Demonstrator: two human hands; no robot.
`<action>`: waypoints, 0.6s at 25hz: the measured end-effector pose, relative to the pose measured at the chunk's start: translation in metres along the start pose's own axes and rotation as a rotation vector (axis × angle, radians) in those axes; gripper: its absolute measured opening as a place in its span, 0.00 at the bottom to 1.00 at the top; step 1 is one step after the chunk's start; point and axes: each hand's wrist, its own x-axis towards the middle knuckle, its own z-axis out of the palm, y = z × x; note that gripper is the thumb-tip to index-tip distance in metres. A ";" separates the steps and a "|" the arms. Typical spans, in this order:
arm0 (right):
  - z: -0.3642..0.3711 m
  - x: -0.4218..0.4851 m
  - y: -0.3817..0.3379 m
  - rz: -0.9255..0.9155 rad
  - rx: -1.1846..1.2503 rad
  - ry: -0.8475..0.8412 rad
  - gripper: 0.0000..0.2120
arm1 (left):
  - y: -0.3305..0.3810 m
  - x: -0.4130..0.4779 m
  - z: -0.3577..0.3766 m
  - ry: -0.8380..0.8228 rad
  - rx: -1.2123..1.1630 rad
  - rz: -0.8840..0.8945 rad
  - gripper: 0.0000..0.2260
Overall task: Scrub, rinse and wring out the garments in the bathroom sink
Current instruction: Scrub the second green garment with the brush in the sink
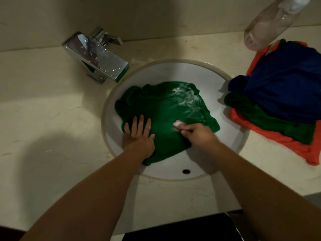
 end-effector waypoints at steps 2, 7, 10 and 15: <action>-0.031 0.009 0.015 0.108 -0.024 0.077 0.15 | -0.001 0.000 0.001 -0.005 -0.009 0.000 0.28; 0.040 -0.020 -0.032 -0.045 0.219 -0.080 0.13 | 0.001 0.001 0.004 -0.001 -0.019 -0.002 0.29; 0.006 -0.006 -0.003 0.073 0.275 0.111 0.12 | -0.004 0.003 0.001 0.004 -0.019 0.004 0.29; -0.033 0.014 0.012 -0.048 -0.039 0.213 0.16 | 0.010 -0.003 -0.026 0.021 0.028 0.032 0.27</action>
